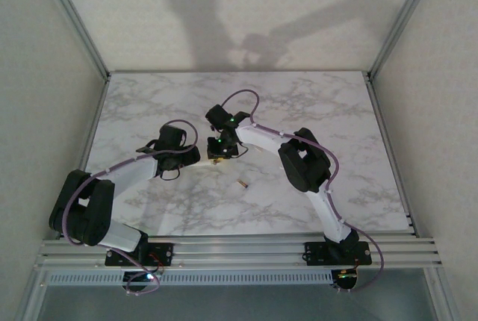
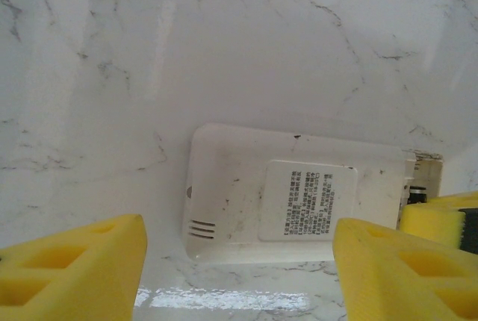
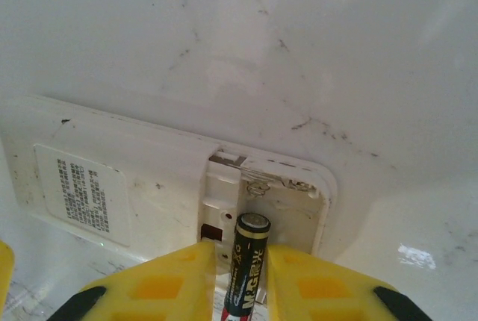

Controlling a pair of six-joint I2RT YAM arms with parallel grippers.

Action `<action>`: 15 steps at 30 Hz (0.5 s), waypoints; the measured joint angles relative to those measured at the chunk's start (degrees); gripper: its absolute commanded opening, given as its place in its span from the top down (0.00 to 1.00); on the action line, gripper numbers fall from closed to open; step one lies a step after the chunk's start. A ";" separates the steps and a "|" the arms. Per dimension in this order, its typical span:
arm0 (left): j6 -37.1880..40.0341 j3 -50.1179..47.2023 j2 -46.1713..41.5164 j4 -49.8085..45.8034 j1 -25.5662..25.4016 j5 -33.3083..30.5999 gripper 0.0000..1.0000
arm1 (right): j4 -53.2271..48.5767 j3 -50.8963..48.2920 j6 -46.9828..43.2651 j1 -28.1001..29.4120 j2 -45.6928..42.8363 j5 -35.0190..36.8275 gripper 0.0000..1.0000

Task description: Load the batteries into the remote control

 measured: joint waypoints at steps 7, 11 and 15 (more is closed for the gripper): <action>0.00 0.15 1.51 0.37 0.02 0.22 0.35 | -0.90 -0.52 -0.09 0.00 -1.01 0.48 0.77; 0.07 1.73 3.87 0.35 0.17 0.90 0.39 | -1.05 -1.16 -0.09 0.00 -1.57 0.44 0.81; 0.17 3.50 5.88 0.52 0.22 1.66 0.40 | -0.98 -1.40 0.00 0.00 -1.62 0.39 0.79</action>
